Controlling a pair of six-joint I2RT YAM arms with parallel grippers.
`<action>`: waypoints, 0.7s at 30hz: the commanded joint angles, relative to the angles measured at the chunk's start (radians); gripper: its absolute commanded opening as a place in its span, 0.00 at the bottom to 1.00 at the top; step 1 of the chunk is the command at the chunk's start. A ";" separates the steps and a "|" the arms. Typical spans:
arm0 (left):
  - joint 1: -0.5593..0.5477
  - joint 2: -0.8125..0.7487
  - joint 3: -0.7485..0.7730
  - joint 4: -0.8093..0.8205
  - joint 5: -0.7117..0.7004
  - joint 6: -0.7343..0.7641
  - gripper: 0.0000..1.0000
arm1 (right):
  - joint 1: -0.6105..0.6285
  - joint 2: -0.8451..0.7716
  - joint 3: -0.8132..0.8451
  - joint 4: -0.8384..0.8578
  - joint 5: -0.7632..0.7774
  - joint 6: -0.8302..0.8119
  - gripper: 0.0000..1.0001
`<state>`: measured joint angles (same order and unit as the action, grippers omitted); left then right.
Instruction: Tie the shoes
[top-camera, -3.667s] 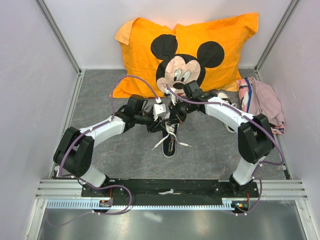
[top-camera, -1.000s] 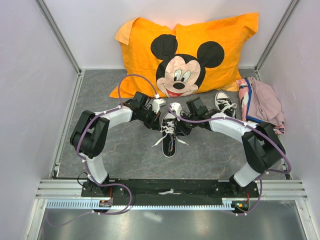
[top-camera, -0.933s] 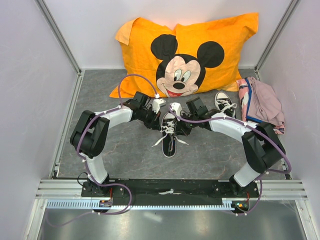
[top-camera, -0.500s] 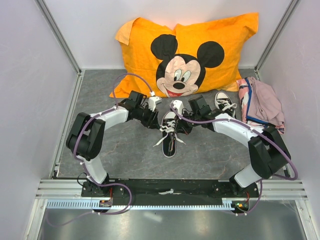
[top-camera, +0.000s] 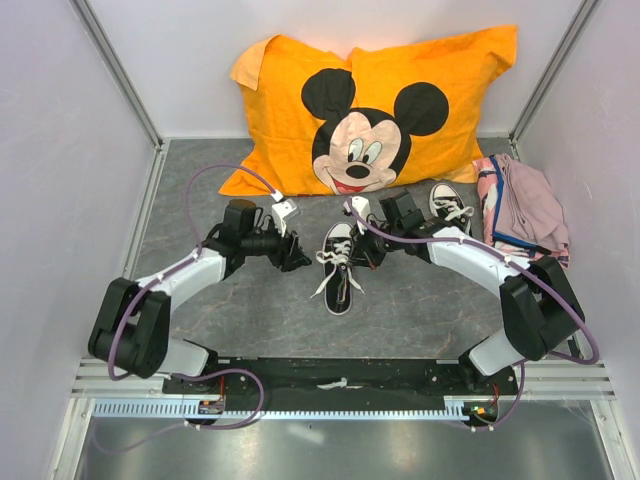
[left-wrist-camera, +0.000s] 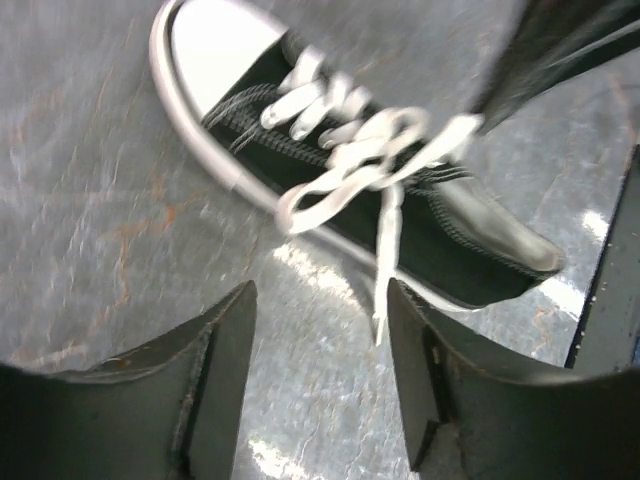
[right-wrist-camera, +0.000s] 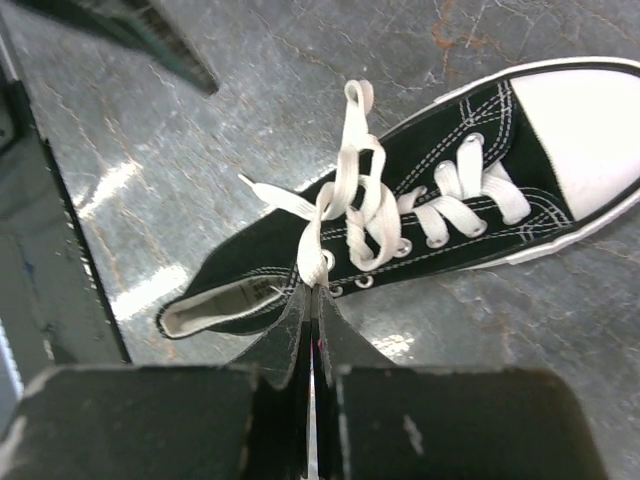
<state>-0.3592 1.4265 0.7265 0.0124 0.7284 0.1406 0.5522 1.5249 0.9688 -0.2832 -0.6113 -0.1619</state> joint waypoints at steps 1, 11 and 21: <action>-0.023 -0.069 -0.036 0.208 0.059 -0.022 0.64 | -0.003 -0.014 0.010 0.061 -0.045 0.099 0.00; -0.150 -0.044 -0.094 0.395 -0.010 0.031 0.66 | -0.008 0.006 0.007 0.153 -0.048 0.229 0.00; -0.213 0.000 -0.133 0.532 -0.060 -0.010 0.66 | -0.009 0.014 -0.010 0.200 -0.041 0.298 0.00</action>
<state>-0.5579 1.4033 0.6022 0.4252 0.6991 0.1467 0.5457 1.5345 0.9684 -0.1413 -0.6353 0.0948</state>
